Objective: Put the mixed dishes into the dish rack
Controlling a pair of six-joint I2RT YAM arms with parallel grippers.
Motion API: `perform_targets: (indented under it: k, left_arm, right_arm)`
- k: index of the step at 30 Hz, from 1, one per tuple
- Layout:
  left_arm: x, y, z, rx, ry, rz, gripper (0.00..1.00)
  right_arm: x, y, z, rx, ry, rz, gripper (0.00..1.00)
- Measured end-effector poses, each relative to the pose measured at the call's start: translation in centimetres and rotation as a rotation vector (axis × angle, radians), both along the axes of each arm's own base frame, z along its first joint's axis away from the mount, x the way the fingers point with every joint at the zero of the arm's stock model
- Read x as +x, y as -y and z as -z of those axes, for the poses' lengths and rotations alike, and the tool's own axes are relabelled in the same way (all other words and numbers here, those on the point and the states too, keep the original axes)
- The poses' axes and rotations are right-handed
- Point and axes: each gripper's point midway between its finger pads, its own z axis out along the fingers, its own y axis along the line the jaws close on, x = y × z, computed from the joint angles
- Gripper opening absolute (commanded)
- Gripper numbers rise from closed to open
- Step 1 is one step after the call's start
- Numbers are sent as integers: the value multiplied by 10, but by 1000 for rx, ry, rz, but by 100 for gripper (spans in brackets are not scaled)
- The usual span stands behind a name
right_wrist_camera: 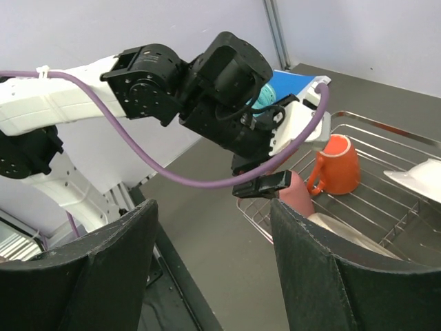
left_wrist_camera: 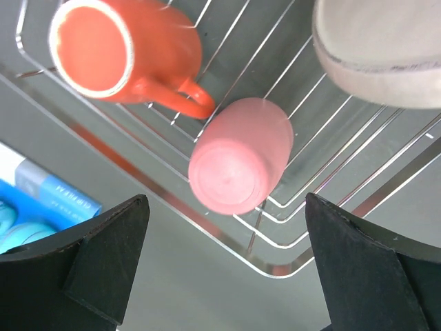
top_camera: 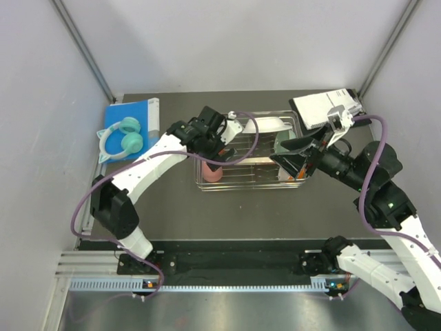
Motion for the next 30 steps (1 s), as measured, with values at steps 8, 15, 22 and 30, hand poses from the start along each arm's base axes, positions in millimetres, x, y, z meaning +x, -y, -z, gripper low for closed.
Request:
perform_targets:
  k: [8, 15, 22, 30]
  left_arm:
    - [-2, -8, -15, 3, 28, -8, 99]
    - [-7, -23, -75, -59, 171, -36, 99]
    - [-26, -91, -172, -305, 487, -245, 99]
    - [-70, -147, -161, -386, 554, -457, 99]
  right_arm:
    - [0, -1, 1, -2, -5, -6, 73]
    - [37, 17, 31, -145, -99, 190, 100]
    - [71, 49, 88, -371, -246, 419, 100]
    - [57, 67, 77, -376, -197, 458, 100]
